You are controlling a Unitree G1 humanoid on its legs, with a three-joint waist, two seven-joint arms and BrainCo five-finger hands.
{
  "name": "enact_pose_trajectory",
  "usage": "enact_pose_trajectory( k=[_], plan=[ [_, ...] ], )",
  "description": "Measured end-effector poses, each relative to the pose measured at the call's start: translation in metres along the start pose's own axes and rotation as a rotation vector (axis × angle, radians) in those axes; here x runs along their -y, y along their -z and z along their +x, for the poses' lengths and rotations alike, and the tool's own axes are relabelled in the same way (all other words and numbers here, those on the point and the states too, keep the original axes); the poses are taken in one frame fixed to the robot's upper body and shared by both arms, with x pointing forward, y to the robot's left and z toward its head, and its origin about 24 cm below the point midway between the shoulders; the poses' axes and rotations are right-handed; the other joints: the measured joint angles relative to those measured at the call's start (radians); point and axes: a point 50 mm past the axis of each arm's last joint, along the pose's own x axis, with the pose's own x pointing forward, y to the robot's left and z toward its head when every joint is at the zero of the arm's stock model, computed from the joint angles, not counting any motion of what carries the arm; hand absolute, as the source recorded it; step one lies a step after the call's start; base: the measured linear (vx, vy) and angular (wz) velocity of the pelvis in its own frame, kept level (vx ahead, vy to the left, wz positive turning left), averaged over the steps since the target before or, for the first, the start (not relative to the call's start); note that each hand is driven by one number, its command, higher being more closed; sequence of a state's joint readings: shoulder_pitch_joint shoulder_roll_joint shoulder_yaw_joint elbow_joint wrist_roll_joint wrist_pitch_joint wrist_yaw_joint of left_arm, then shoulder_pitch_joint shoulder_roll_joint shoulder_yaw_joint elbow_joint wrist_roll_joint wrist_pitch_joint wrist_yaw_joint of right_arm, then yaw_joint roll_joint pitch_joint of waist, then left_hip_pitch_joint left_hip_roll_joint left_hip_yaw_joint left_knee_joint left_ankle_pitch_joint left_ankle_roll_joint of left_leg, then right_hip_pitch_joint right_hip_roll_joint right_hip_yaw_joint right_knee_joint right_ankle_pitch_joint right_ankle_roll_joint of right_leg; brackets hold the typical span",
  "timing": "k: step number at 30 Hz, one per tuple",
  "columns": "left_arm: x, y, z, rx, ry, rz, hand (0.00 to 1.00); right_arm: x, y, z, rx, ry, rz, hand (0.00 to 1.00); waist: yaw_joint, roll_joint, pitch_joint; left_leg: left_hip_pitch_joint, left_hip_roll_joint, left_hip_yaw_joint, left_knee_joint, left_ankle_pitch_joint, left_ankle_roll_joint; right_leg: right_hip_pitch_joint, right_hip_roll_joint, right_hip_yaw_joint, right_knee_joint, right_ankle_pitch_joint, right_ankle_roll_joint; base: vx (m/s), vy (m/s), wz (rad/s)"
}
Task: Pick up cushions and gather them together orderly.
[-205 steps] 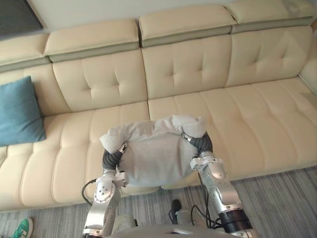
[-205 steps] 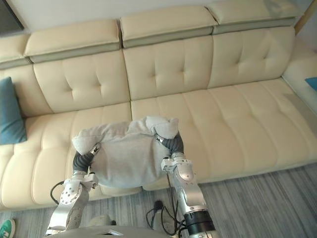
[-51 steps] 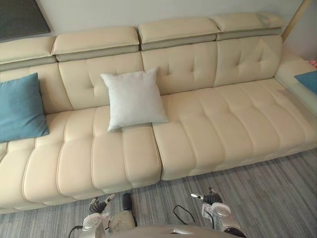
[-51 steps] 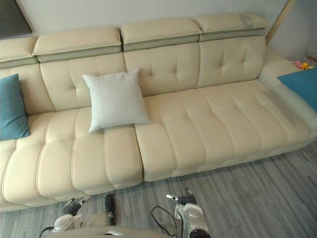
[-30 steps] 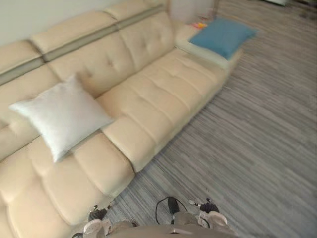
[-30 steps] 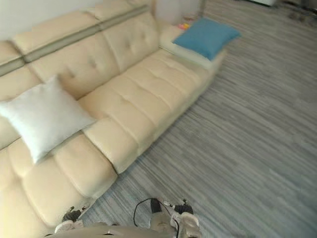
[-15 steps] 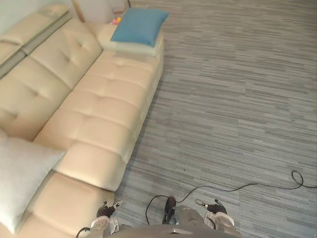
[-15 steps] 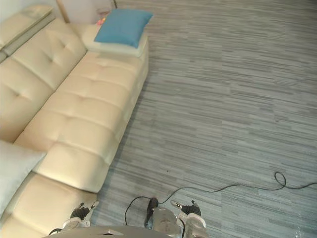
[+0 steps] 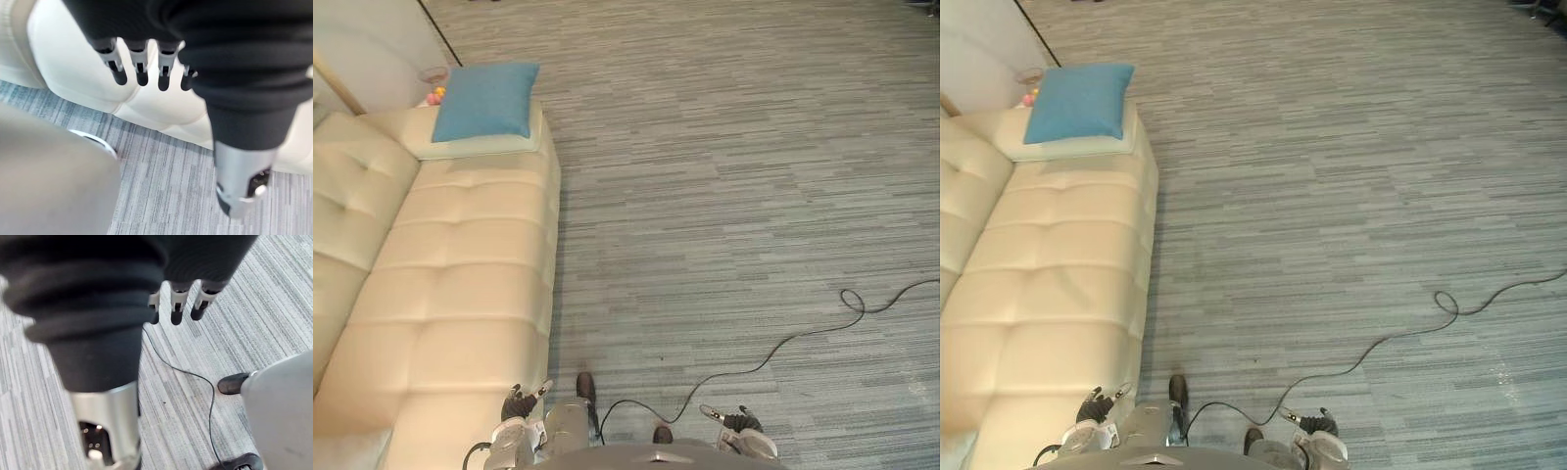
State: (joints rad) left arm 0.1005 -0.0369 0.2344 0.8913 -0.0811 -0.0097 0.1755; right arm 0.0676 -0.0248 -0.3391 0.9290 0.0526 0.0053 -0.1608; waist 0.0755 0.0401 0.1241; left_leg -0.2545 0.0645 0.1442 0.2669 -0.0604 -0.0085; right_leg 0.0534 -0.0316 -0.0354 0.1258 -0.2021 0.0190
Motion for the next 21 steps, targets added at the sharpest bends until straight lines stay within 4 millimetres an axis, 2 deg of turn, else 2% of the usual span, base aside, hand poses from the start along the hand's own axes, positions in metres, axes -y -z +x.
enact_pose_trajectory(
  k=[1, 2, 3, 4, 5, 6, 7, 8, 9, 10, 11, 12, 13, 15, 16, 17, 18, 19, 21],
  plan=[
    [-0.004, -0.003, 0.001, 0.011, -0.01, 0.007, 0.0, -0.002, 0.011, -0.003, -0.028, -0.004, 0.006, 0.0, 0.012, -0.045, -0.007, 0.035, -0.037, 0.04, 0.011, -0.041, 0.023, -0.049, -0.052, 0.011, 0.184, -0.062, 0.056, 0.37, 0.197, -0.4],
    [-0.008, -0.003, 0.002, 0.007, -0.022, 0.015, 0.0, -0.006, 0.01, -0.004, -0.023, -0.018, 0.006, 0.0, 0.011, -0.059, -0.01, 0.066, -0.056, 0.055, 0.01, -0.065, 0.026, -0.107, -0.077, 0.018, 0.352, -0.078, 0.091, 0.46, 0.243, -0.38],
    [-0.009, -0.003, 0.002, 0.004, -0.027, 0.022, 0.0, -0.007, 0.008, -0.003, -0.017, -0.022, 0.006, 0.0, 0.005, -0.062, -0.009, 0.085, -0.062, 0.06, 0.012, -0.077, 0.037, -0.136, -0.086, 0.022, 0.438, -0.065, 0.112, 0.45, 0.205, -0.13],
    [-0.011, -0.002, 0.003, -0.003, -0.029, 0.058, 0.0, -0.008, 0.005, -0.003, -0.009, -0.026, 0.007, 0.0, -0.014, -0.065, -0.004, 0.152, -0.075, 0.065, 0.011, -0.098, 0.062, -0.215, -0.112, 0.024, 0.681, -0.008, 0.168, 0.36, 0.162, 0.06],
    [-0.012, -0.001, 0.003, -0.006, -0.027, 0.071, 0.0, -0.008, 0.004, -0.002, -0.008, -0.025, 0.006, 0.0, -0.02, -0.065, -0.001, 0.18, -0.078, 0.062, 0.007, -0.108, 0.065, -0.232, -0.123, 0.017, 0.75, -0.001, 0.17, 0.48, 0.157, 0.18],
    [-0.011, -0.001, 0.003, -0.01, -0.022, 0.087, 0.0, -0.008, 0.002, -0.002, 0.0, -0.024, 0.007, 0.0, -0.028, -0.052, 0.016, 0.24, -0.084, 0.05, -0.01, -0.124, 0.07, -0.254, -0.142, -0.021, 0.852, -0.006, 0.146, 0.48, 0.071, 0.17],
    [-0.01, -0.001, 0.003, -0.011, -0.02, 0.093, 0.0, -0.009, 0.0, -0.002, 0.007, -0.028, 0.004, 0.0, -0.029, -0.055, 0.019, 0.317, -0.084, 0.047, -0.056, -0.134, 0.075, -0.292, -0.163, -0.077, 0.897, -0.027, 0.107, 0.56, 0.072, 0.12],
    [-0.009, -0.003, 0.003, -0.005, -0.018, 0.093, 0.0, -0.01, -0.001, -0.001, 0.01, -0.03, -0.002, 0.0, -0.029, -0.057, 0.018, 0.34, -0.083, 0.046, -0.072, -0.135, 0.075, -0.308, -0.166, -0.094, 0.893, -0.034, 0.096, 0.53, 0.016, 0.11],
    [-0.007, -0.002, 0.003, -0.01, -0.013, 0.1, 0.0, -0.012, -0.006, 0.0, 0.02, -0.037, -0.007, 0.0, -0.034, -0.056, 0.025, 0.402, -0.075, 0.038, -0.125, -0.136, 0.075, -0.342, -0.168, -0.156, 0.815, -0.07, 0.067, 0.43, -0.045, 0.17],
    [-0.004, -0.005, 0.004, -0.003, -0.005, 0.097, 0.0, -0.014, -0.009, 0.0, 0.029, -0.041, -0.006, 0.0, -0.044, -0.054, 0.026, 0.428, -0.066, 0.028, -0.147, -0.138, 0.077, -0.37, -0.16, -0.186, 0.725, -0.077, 0.058, 0.51, -0.1, 0.25],
    [-0.001, -0.007, 0.004, 0.001, 0.001, 0.095, 0.0, -0.014, -0.013, 0.001, 0.041, -0.04, -0.004, 0.0, -0.054, -0.041, 0.035, 0.446, -0.044, 0.016, -0.153, -0.156, 0.065, -0.39, -0.133, -0.198, 0.613, -0.066, 0.053, 0.49, -0.141, 0.27],
    [0.001, -0.008, 0.004, 0.004, 0.005, 0.094, 0.0, -0.014, -0.017, 0.002, 0.05, -0.04, 0.001, 0.0, -0.058, -0.035, 0.041, 0.458, -0.025, 0.006, -0.153, -0.174, 0.051, -0.41, -0.1, -0.185, 0.464, -0.025, 0.05, 0.41, -0.153, 0.24],
    [0.001, -0.009, 0.004, 0.006, 0.005, 0.095, 0.0, -0.015, -0.018, 0.002, 0.05, -0.04, 0.004, 0.0, -0.059, -0.036, 0.042, 0.463, -0.019, 0.0, -0.153, -0.181, 0.047, -0.413, -0.089, -0.175, 0.381, 0.009, 0.051, 0.33, -0.145, 0.33],
    [0.002, -0.01, 0.005, 0.007, 0.007, 0.1, 0.0, -0.014, -0.017, 0.002, 0.044, -0.033, 0.023, 0.0, -0.071, -0.053, 0.053, 0.495, -0.016, -0.043, -0.158, -0.222, 0.024, -0.418, -0.087, -0.095, 0.084, 0.169, 0.074, 0.47, -0.275, 0.6],
    [0.001, -0.006, 0.005, -0.011, 0.0, 0.087, 0.0, -0.012, -0.019, 0.003, 0.046, -0.024, 0.039, 0.0, -0.077, -0.055, 0.058, 0.533, -0.002, -0.083, -0.171, -0.261, 0.007, -0.408, -0.08, -0.078, 0.09, 0.314, 0.07, 0.48, -0.301, 0.59],
    [0.002, -0.005, 0.005, -0.016, 0.002, 0.081, 0.0, -0.012, -0.019, 0.003, 0.049, -0.024, 0.042, 0.0, -0.077, -0.045, 0.065, 0.541, 0.004, -0.092, -0.169, -0.264, 0.012, -0.409, -0.075, -0.079, 0.11, 0.32, 0.064, 0.47, -0.279, 0.43],
    [0.007, -0.003, 0.004, -0.028, 0.009, 0.065, 0.0, -0.007, -0.024, 0.004, 0.064, -0.008, 0.055, 0.0, -0.069, -0.022, 0.068, 0.545, 0.016, -0.108, -0.138, -0.258, 0.023, -0.437, -0.067, -0.083, 0.207, 0.266, 0.045, 0.47, -0.255, 0.2],
    [0.01, 0.002, 0.002, -0.042, 0.011, 0.042, 0.0, -0.005, -0.028, 0.005, 0.076, 0.001, 0.073, 0.0, -0.073, -0.003, 0.075, 0.543, 0.038, -0.139, -0.075, -0.234, -0.003, -0.439, -0.065, -0.104, 0.304, 0.179, 0.014, 0.47, -0.255, 0.21],
    [0.009, 0.004, 0.002, -0.05, 0.006, 0.036, 0.0, -0.004, -0.028, 0.005, 0.075, 0.006, 0.081, 0.0, -0.078, 0.009, 0.07, 0.525, 0.055, -0.156, -0.012, -0.217, -0.025, -0.421, -0.061, -0.124, 0.333, 0.138, 0.009, 0.38, -0.211, 0.25]
  ],
)
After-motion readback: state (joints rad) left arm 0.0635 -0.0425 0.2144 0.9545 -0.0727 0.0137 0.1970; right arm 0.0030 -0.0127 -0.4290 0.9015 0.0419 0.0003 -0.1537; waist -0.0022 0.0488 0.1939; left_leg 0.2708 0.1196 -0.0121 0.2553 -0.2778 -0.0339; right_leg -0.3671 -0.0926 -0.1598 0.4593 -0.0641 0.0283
